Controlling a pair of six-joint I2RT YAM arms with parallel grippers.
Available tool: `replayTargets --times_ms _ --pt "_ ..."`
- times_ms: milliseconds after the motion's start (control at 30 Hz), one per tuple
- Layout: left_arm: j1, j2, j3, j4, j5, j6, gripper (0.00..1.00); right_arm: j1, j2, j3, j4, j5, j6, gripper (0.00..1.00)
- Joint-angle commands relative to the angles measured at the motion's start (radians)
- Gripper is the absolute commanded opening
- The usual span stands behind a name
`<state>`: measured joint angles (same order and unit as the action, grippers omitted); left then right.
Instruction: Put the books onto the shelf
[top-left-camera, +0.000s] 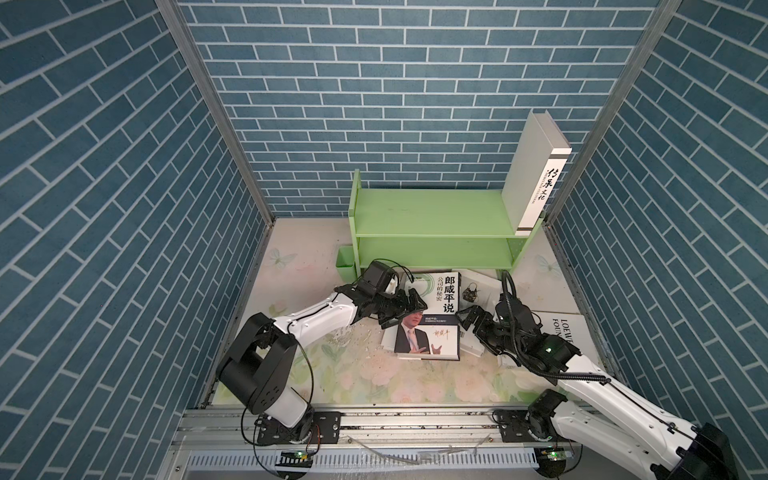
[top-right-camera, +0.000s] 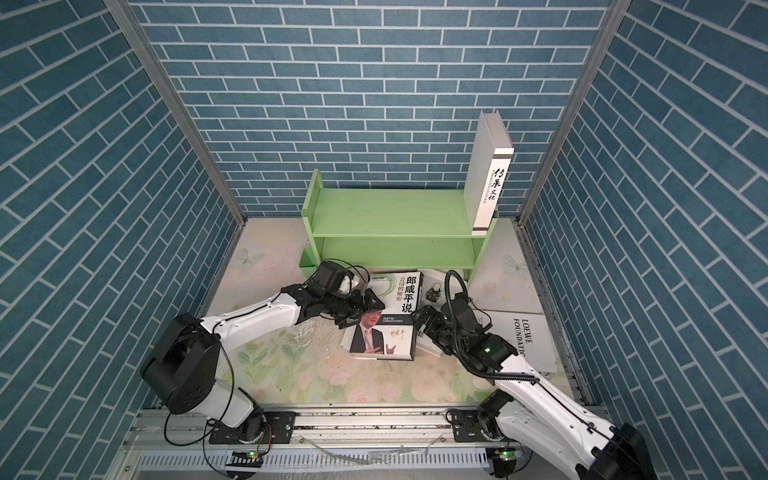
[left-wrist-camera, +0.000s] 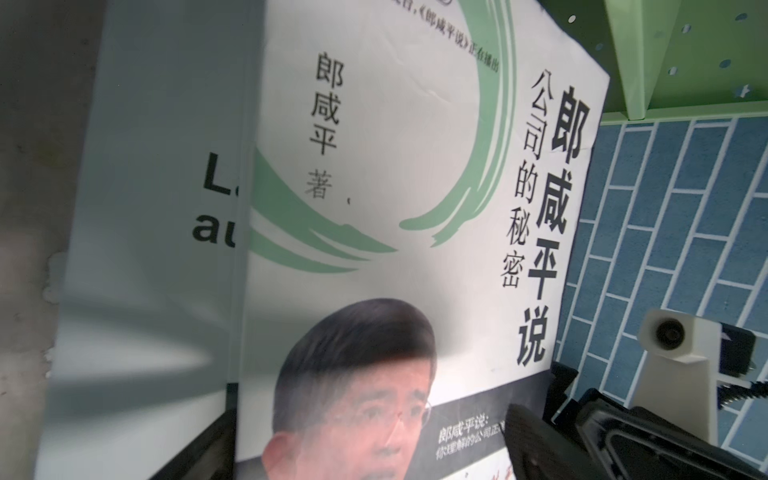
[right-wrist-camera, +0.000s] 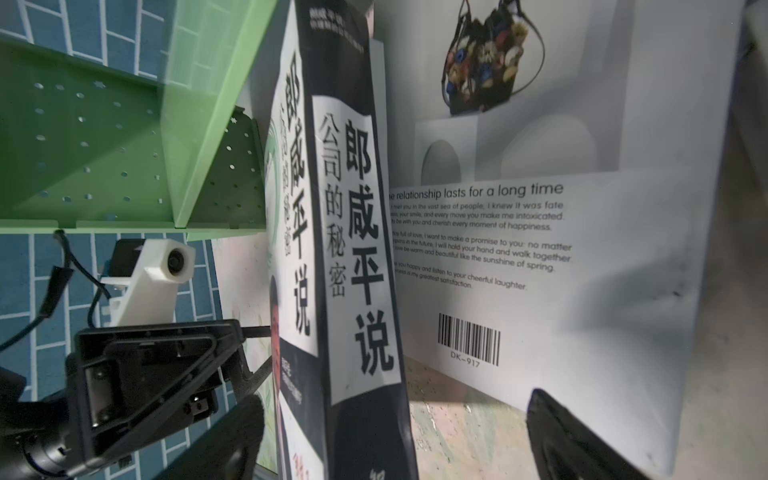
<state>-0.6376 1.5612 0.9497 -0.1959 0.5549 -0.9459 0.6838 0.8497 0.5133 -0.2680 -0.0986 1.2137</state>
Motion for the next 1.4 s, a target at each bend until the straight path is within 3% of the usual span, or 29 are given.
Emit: replayTargets --times_ms 0,300,800,1367 --pt "-0.011 0.016 0.025 0.008 0.004 0.002 0.99 -0.01 0.051 0.013 0.119 -0.099 -0.044 0.98" --pt "-0.01 0.03 0.044 -0.004 -0.002 0.011 0.98 -0.045 0.196 0.019 0.24 -0.201 -0.068 0.89" --pt "-0.01 0.069 0.08 0.018 0.03 0.013 0.98 -0.053 0.202 -0.012 0.408 -0.29 -0.044 0.71" --pt "-0.027 0.089 0.112 0.049 0.036 0.013 0.98 -0.053 0.16 0.033 0.225 -0.267 -0.045 0.54"
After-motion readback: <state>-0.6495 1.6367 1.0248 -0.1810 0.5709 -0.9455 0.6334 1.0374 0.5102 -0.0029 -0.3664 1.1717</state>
